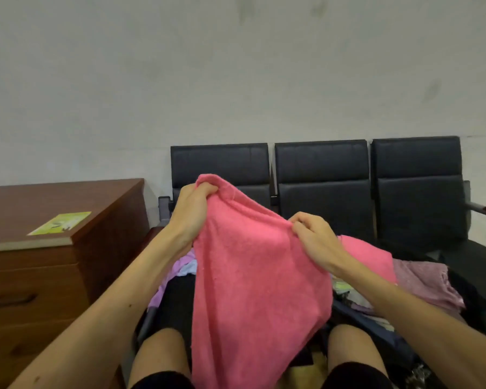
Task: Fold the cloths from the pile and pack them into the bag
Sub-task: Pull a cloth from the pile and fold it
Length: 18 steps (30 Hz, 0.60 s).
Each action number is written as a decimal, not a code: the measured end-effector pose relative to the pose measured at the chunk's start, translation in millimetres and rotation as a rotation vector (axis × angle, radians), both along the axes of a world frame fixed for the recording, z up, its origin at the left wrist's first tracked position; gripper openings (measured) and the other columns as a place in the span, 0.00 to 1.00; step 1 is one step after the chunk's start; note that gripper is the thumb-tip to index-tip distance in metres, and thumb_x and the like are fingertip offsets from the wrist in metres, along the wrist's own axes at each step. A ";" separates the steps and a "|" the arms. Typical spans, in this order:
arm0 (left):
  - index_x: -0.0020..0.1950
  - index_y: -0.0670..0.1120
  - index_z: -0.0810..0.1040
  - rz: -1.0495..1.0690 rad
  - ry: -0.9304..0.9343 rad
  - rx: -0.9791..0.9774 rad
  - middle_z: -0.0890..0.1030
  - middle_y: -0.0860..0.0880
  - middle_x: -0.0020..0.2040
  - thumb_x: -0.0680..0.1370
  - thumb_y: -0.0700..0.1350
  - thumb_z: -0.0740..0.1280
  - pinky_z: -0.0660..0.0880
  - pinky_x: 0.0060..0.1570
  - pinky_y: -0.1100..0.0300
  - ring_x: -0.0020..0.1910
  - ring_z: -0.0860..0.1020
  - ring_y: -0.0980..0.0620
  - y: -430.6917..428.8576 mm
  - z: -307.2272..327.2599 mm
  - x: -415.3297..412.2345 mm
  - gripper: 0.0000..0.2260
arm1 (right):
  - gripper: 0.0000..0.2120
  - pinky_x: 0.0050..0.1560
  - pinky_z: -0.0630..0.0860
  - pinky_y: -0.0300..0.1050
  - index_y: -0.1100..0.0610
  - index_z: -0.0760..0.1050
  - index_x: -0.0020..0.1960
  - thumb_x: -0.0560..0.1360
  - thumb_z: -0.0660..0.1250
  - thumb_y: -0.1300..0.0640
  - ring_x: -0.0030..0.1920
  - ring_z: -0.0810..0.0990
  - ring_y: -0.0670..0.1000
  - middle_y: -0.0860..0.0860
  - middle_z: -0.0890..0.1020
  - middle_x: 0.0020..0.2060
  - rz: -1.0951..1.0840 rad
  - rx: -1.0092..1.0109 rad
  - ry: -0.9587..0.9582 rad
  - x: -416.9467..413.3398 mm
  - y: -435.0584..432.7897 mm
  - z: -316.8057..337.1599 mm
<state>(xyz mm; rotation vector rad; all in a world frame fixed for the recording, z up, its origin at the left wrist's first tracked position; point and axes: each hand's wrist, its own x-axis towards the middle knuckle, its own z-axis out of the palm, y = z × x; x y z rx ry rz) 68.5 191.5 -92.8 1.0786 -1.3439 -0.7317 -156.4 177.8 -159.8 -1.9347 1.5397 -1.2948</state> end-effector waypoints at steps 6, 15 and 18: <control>0.38 0.49 0.78 0.114 0.213 0.285 0.78 0.51 0.35 0.79 0.47 0.63 0.69 0.46 0.54 0.40 0.75 0.50 -7.8 -47.6 33.2 0.10 | 0.08 0.34 0.72 0.38 0.58 0.79 0.39 0.70 0.78 0.57 0.33 0.76 0.45 0.48 0.80 0.30 0.317 0.284 0.128 -9.5 5.6 6.6; 0.49 0.50 0.80 0.221 0.314 0.417 0.80 0.50 0.45 0.81 0.50 0.62 0.73 0.45 0.56 0.44 0.77 0.52 -11.5 -115.6 40.7 0.08 | 0.10 0.32 0.66 0.35 0.55 0.78 0.37 0.72 0.76 0.55 0.30 0.70 0.42 0.44 0.75 0.29 0.218 0.394 0.511 -61.7 -29.2 -57.6; 0.54 0.46 0.82 0.338 0.393 0.488 0.82 0.47 0.48 0.77 0.51 0.64 0.71 0.47 0.54 0.44 0.77 0.49 -12.9 -153.8 49.1 0.13 | 0.15 0.30 0.66 0.36 0.62 0.80 0.37 0.77 0.70 0.53 0.27 0.69 0.41 0.46 0.74 0.26 0.126 0.394 0.406 -66.5 -28.0 -86.2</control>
